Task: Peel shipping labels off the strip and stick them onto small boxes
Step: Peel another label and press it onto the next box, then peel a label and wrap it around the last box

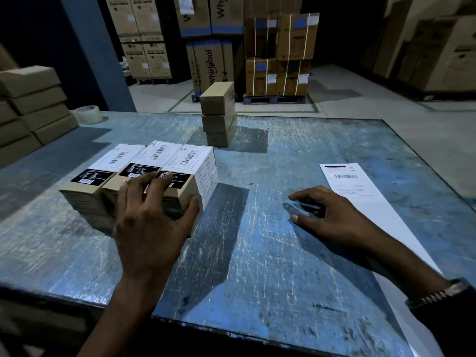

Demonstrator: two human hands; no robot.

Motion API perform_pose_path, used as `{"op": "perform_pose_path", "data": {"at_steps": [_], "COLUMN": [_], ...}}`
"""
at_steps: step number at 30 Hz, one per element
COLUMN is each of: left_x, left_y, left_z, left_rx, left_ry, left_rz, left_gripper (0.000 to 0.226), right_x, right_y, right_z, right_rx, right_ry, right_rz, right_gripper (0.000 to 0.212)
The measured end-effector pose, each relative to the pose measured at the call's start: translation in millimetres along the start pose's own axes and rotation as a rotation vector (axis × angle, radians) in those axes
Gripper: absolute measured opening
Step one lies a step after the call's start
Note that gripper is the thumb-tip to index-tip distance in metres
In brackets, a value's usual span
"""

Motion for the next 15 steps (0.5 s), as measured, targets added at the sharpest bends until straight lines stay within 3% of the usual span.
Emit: {"op": "perform_pose_path", "data": {"at_steps": [8,15], "left_x": [-2.5,-8.4], "left_y": [2.4,-9.2], "left_z": [0.9,4.3], "left_rx": [0.000,0.039], "left_ry": [0.018,0.060], "left_rz": [-0.010,-0.014], "left_gripper": [0.049,0.047], "right_x": [-0.6,-7.7], "right_y": [-0.4,4.7], "right_z": [0.0,-4.6], "right_rx": [-0.013,-0.044], "right_ry": [-0.013,-0.283], "right_rz": [-0.001,0.088], "right_gripper": [0.038,0.012]}}
Point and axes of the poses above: each hand's wrist, its own z-axis towards the middle knuckle, its own x-axis out of the palm, y = z × x, the point moved 2 cm from there along z, towards the middle knuckle, and after that the axes turned 13 degrees about x, right-handed, at the moved point
